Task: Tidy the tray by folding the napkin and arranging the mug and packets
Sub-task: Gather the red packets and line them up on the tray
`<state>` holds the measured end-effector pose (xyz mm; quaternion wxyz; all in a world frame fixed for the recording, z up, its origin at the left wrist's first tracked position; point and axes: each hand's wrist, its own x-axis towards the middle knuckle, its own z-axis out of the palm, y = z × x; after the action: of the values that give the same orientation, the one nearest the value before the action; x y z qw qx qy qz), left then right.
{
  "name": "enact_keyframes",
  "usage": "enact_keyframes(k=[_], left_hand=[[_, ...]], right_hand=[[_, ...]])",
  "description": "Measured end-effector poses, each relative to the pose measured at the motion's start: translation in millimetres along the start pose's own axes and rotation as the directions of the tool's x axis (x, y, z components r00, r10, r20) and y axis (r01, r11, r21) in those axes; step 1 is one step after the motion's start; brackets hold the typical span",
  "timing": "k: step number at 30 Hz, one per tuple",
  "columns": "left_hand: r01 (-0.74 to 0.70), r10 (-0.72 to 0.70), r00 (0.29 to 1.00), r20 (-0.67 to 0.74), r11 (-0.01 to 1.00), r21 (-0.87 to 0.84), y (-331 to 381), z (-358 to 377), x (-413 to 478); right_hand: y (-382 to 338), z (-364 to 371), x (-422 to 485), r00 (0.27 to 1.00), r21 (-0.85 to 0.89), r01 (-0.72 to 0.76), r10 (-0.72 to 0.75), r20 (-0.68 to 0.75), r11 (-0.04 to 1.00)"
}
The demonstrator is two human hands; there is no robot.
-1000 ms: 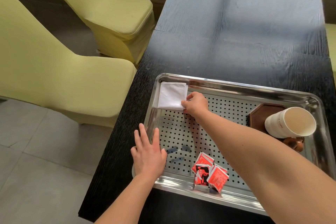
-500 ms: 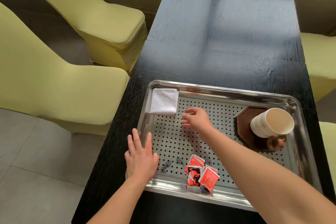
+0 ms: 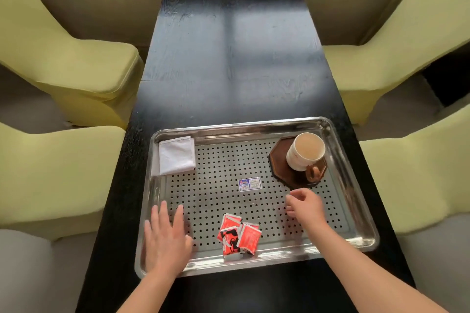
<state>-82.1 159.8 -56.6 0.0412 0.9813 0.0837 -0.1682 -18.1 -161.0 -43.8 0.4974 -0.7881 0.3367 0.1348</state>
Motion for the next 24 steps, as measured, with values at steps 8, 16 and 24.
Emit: enact_keyframes(k=[8, 16, 24], left_hand=[[-0.187, 0.191, 0.982, 0.008, 0.970, -0.152, 82.9, -18.1, 10.6], [-0.026, 0.148, 0.978, 0.148, 0.788, -0.615, 164.3, -40.0, 24.5], [0.003, 0.166, 0.969, 0.184, 0.734, -0.680, 200.6, -45.2, 51.8]], right_hand=[[-10.0, -49.3, 5.1, 0.961, 0.000, 0.147, -0.143, -0.236, 0.989], [-27.6, -54.5, 25.8, 0.923, -0.219, 0.281, -0.326, -0.206, 0.934], [-36.2, -62.6, 34.8, 0.934, -0.325, 0.269, -0.327, -0.140, 0.907]])
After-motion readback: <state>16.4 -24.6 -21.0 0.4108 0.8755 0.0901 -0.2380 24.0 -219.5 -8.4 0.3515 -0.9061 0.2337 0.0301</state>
